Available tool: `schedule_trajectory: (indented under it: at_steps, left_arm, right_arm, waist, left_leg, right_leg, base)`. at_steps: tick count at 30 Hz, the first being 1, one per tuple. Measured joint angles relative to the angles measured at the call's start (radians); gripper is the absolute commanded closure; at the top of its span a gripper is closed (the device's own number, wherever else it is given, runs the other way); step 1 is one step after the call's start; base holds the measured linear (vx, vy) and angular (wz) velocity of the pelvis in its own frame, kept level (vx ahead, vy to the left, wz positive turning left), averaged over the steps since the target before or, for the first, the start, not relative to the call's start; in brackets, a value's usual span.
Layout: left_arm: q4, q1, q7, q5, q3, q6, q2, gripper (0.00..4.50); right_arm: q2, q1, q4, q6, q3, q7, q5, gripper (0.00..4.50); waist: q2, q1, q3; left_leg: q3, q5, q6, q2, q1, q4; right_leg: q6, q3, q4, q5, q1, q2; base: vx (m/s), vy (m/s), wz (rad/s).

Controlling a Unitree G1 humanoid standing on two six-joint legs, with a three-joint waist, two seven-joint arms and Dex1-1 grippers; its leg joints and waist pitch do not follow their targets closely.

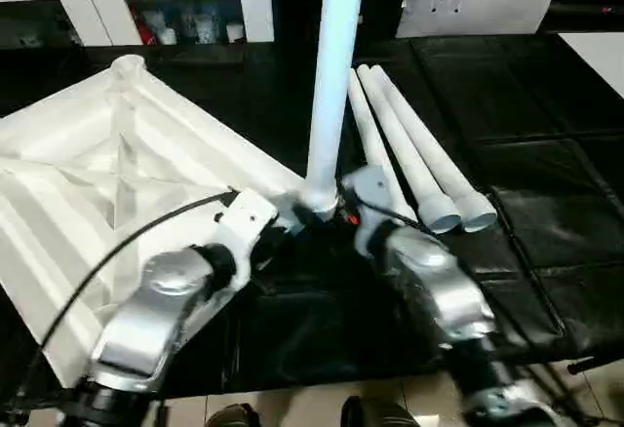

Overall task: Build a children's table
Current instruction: Rotate leg to tighten

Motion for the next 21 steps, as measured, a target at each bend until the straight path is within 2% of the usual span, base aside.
schedule_trajectory:
  at_steps: [3, 12, 14, 21]
  left_arm:
    - [0.022, 0.000, -0.090, -0.023, 0.001, -0.057, 0.083, 4.50]
    - [0.107, -0.013, -0.358, -0.057, -0.034, -0.256, 0.259, 4.50]
    - [0.134, -0.032, -0.425, -0.061, -0.052, -0.298, 0.295, 4.50]
    - [0.208, -0.080, -0.555, -0.066, -0.099, -0.406, 0.336, 4.50]
  right_arm:
    - [-0.100, 0.011, -0.025, -0.017, 0.017, 0.142, 0.034, 0.04]
    - [-0.215, -0.009, -0.046, -0.019, 0.039, 0.400, 0.100, 0.04]
    - [-0.240, -0.028, -0.045, -0.020, 0.068, 0.462, 0.105, 0.04]
    - [-0.251, -0.068, -0.021, -0.031, 0.116, 0.580, 0.105, 0.04]
  waist:
    - [0.000, 0.011, 0.000]
    - [-0.001, 0.029, 0.000]
    - [-0.002, 0.034, 0.000]
    - [-0.003, 0.042, 0.000]
  left_leg:
    - [0.000, 0.000, 0.000, 0.000, 0.000, 0.001]
    - [-0.001, 0.000, 0.001, 0.000, 0.003, 0.004]
    - [-0.001, 0.000, 0.001, 0.000, 0.003, 0.004]
    - [-0.001, 0.000, 0.001, 0.000, 0.004, 0.005]
  right_leg:
    - [0.000, 0.000, 0.000, 0.000, 0.000, 0.000]
    - [-0.001, 0.000, 0.001, 0.001, 0.000, 0.000]
    - [-0.002, 0.000, 0.002, 0.001, 0.000, 0.000]
    - [-0.002, 0.000, 0.002, 0.001, 0.001, -0.001]
  base:
    - [0.000, 0.000, 0.00]
    - [0.000, 0.000, 0.00]
    - [0.000, 0.000, 0.00]
    - [0.000, 0.000, 0.00]
